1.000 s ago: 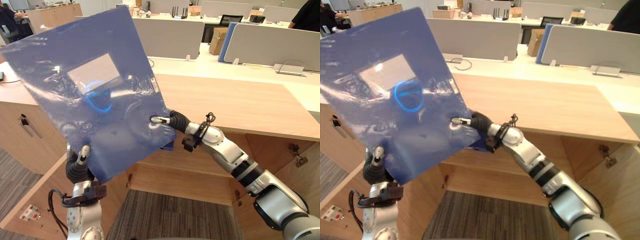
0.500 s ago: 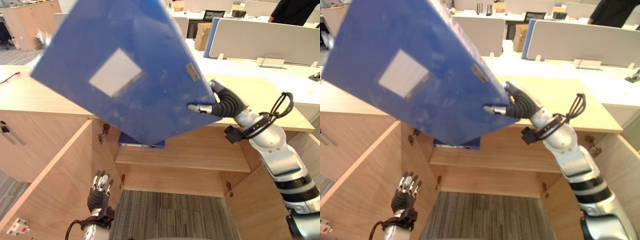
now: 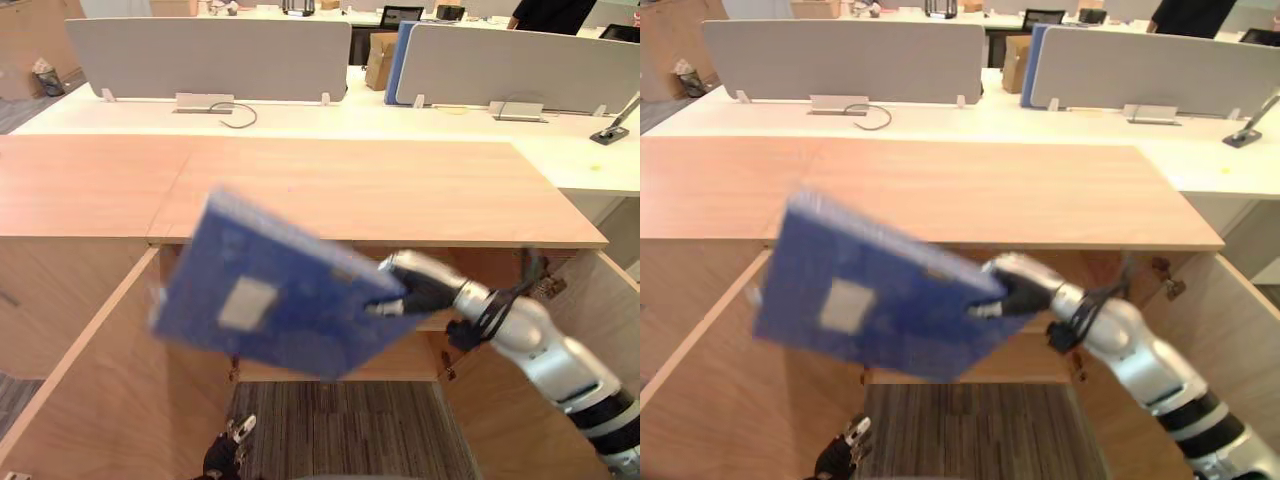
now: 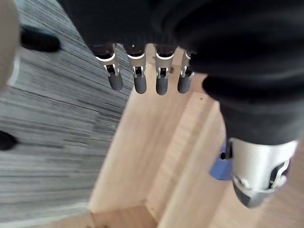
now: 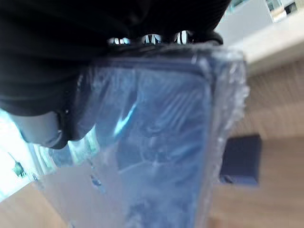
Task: Walk over to the cabinet, pick up the folder, carry it to the office cabinet, place the folder inside the office cabinet, then close the office cabinet door
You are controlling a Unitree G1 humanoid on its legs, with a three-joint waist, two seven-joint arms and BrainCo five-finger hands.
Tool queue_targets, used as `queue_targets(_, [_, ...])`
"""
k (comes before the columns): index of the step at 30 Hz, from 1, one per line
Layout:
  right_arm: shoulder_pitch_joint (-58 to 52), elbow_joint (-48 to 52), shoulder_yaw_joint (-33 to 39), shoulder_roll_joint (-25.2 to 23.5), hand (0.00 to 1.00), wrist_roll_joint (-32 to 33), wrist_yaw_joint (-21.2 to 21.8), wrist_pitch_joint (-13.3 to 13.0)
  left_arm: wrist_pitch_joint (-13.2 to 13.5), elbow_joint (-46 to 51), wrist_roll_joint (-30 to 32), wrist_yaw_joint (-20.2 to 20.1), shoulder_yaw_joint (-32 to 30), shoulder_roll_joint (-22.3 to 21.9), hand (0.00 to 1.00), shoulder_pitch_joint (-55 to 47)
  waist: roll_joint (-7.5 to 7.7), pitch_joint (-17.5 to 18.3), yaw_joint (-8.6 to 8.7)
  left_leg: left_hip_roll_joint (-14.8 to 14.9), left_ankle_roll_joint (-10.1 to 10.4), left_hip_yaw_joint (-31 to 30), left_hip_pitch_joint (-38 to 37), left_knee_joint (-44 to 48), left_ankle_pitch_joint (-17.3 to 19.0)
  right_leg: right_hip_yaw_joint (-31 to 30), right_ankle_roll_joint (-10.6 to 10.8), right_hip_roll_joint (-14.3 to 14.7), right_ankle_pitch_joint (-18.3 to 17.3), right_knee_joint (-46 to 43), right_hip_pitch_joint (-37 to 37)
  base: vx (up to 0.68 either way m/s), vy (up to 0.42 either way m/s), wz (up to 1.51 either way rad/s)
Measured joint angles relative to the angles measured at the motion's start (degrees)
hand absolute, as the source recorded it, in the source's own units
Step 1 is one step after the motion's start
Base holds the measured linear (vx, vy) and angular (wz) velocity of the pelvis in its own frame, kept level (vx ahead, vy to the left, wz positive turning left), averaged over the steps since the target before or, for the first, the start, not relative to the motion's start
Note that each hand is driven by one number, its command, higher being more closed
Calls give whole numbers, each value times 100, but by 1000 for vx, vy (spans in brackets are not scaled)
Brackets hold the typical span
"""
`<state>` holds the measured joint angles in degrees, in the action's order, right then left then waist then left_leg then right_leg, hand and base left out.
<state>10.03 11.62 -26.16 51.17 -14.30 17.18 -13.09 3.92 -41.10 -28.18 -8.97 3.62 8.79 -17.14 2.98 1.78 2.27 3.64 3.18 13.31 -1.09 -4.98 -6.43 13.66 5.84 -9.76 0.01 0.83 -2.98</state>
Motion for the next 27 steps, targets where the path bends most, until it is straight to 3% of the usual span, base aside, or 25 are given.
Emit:
queue_targets(3, [-97,-780,-775,46,100,-947,242,-217,1,-677,710,2,3,196,0,269,36,-30,-18,-3,0,0,3,2,0,9,-5,6,25,29,-2,0,0,0])
queue_targets(8, [-44,-2005,-1300,-143,100,-986,309,-387,-34,-1314,1185,24,-12,387,0,571,13,-109,-18,-12,1,-4,-2,2,1,-8,-4,3,66,71,-3,-17,7,-2])
queue_targets(13, [266,-3394,-1513,-807,100,-1881,318,-358,-27,-1352,1060,10,1,392,0,643,-6,-203,-94,-21,1,-29,-19,3,0,-8,0,-4,80,81,-19,-6,2,-1])
queue_targets(16, [394,-4353,-1290,-1326,100,-2243,322,-111,-24,-1351,956,12,1,375,0,680,-54,-326,-185,-33,-2,-53,-69,9,2,-8,2,-16,80,69,-64,0,0,0])
queue_targets(19, [393,-5205,-44,-1976,100,-1870,238,348,16,-1315,831,29,-56,323,0,747,-137,-667,-208,-34,-33,-123,176,604,329,-4,36,-98,39,-77,-50,-31,24,4])
queue_targets(21, [398,-5587,1041,-2333,100,-834,-45,718,53,-1224,684,64,-104,227,0,758,-329,-900,-203,10,-97,-235,651,1513,791,-7,70,-168,-81,-433,150,-68,59,4])
queue_targets(24, [525,-5636,1368,-2578,100,-2,-494,946,73,-1245,637,92,-304,99,0,757,-542,-1128,-211,161,-143,-269,1174,2553,1310,-162,107,-198,-403,-1183,576,-17,93,-9])
queue_targets(27, [676,-5630,1371,-2739,100,297,-610,968,81,-1303,587,171,-448,50,0,808,-549,-1384,-270,229,-204,-248,1493,3162,1598,-391,130,-277,-697,-1994,1062,-52,87,-25])
